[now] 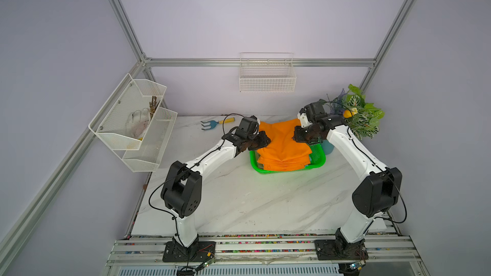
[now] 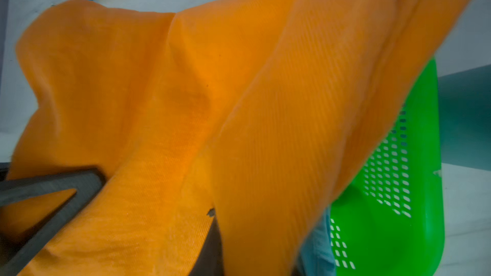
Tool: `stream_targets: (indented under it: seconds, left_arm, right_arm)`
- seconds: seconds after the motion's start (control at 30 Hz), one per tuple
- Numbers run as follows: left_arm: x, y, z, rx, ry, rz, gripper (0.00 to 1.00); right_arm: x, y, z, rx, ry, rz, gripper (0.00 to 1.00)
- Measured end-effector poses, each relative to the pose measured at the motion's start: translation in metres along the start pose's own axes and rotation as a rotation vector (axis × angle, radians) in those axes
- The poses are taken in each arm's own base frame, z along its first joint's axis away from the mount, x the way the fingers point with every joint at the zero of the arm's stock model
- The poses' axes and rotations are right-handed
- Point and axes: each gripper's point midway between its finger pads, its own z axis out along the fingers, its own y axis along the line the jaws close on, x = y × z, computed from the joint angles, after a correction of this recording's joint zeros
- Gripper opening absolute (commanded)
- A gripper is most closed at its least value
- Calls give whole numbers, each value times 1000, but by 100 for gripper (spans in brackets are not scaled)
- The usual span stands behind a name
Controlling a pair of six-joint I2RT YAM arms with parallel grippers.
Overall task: Put the folded long pants in the basket
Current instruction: Place the long pant in the basket.
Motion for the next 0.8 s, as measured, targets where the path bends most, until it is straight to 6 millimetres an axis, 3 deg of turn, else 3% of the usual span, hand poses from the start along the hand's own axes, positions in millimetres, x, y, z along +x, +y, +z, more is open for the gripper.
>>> stream_targets:
  seconds: [0.23, 0.47, 0.5, 0.57, 0.6, 0.67, 0.73, 0.77, 0.8]
  left_arm:
    - [2, 8, 24, -7, 12, -6, 0]
    - [22, 39, 51, -77, 79, -32, 0]
    - [24, 43, 54, -86, 87, -35, 0]
    - [28, 49, 59, -96, 98, -40, 0]
    - [28, 50, 59, -96, 102, -41, 4]
    - [27, 50, 59, -93, 111, -39, 40]
    - [21, 49, 54, -107, 125, -26, 87]
    - [17, 50, 51, -115, 130, -20, 100]
    - [12, 49, 47, -124, 131, -15, 100]
  right_arm:
    - [18, -41, 38, 19, 63, 84, 0]
    - [39, -54, 78, -12, 71, 127, 0]
    - [40, -55, 80, -12, 61, 130, 3]
    - [39, -56, 81, -12, 43, 131, 23]
    - [37, -55, 79, -12, 33, 131, 39]
    - [31, -59, 74, 11, 1, 130, 77]
    - [19, -70, 62, 58, -57, 134, 86]
    - [12, -74, 55, 72, -89, 134, 87]
    - [5, -77, 45, 84, -127, 139, 88]
